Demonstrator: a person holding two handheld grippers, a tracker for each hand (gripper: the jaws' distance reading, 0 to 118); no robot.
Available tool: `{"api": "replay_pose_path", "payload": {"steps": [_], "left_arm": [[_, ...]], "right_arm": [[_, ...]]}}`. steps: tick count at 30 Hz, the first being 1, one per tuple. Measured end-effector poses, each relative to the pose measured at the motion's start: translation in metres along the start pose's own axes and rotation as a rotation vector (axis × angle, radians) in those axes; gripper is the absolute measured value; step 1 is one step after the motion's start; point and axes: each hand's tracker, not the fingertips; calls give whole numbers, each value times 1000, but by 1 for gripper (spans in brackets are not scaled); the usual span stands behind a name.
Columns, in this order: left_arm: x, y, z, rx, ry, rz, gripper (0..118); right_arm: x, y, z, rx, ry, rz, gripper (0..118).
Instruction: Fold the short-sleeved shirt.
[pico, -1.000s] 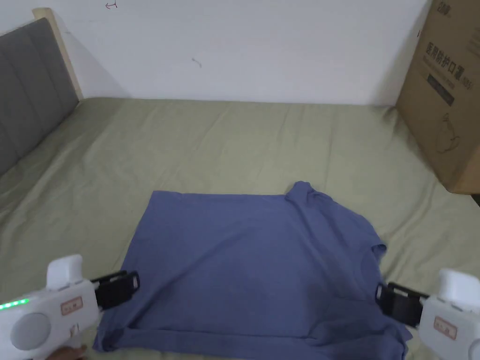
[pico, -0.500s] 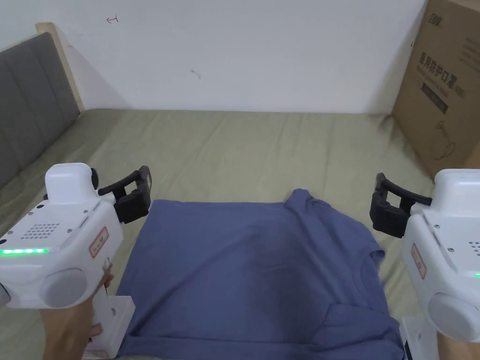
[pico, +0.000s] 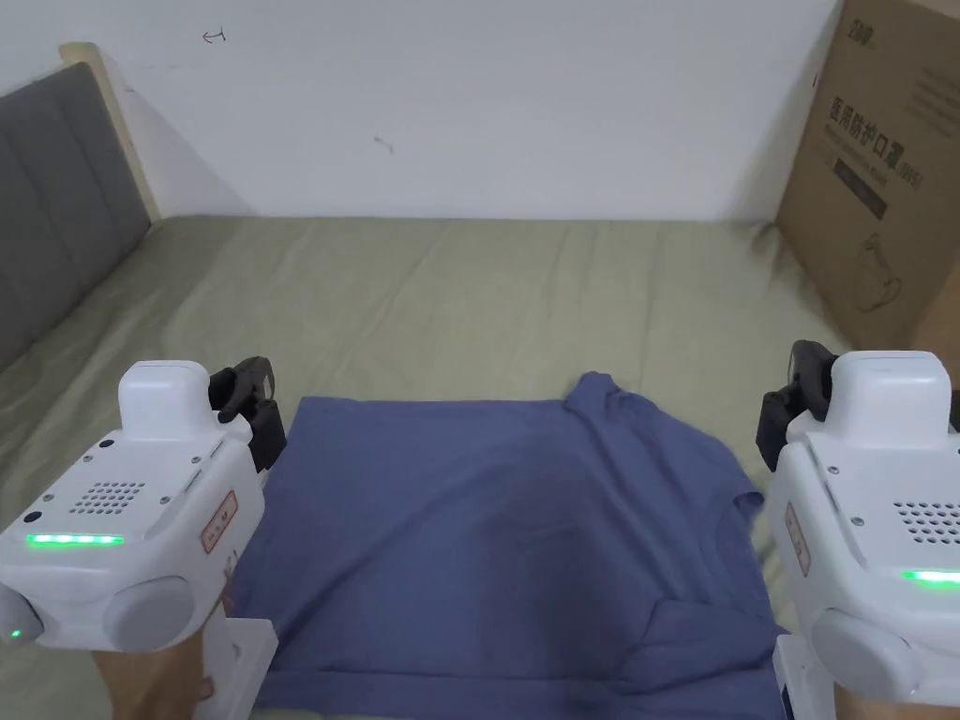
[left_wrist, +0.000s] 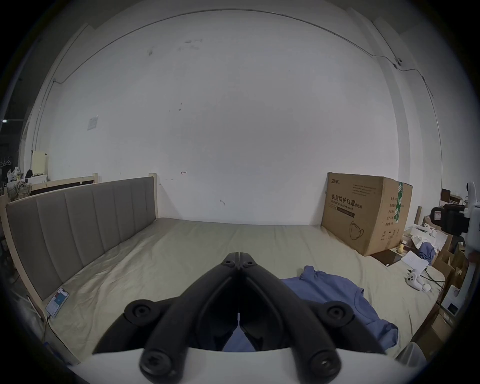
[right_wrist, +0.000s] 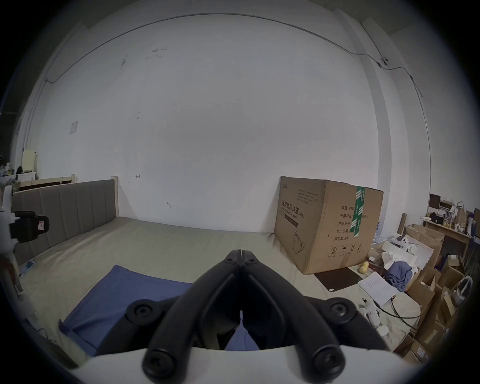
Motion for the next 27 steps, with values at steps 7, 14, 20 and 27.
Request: {"api": "replay_pose_path", "payload": {"steps": [7,14,20,27], "left_arm": [[-31,-24,-9,-193,-31,24,1],[-84,-91,-17,-509,-7,187,101],[-100,-149,-11,-691,115,153,101],[-96,-197,-25,-831,173,99,79]], "right_arm": [[0,-8,2,-20,12,-5,0],[1,-26,-7,-115,23,-25,0],[0,-42,-9,-169,37,-42,0],[2,-55,-7,-214,52,-47,0]]}}
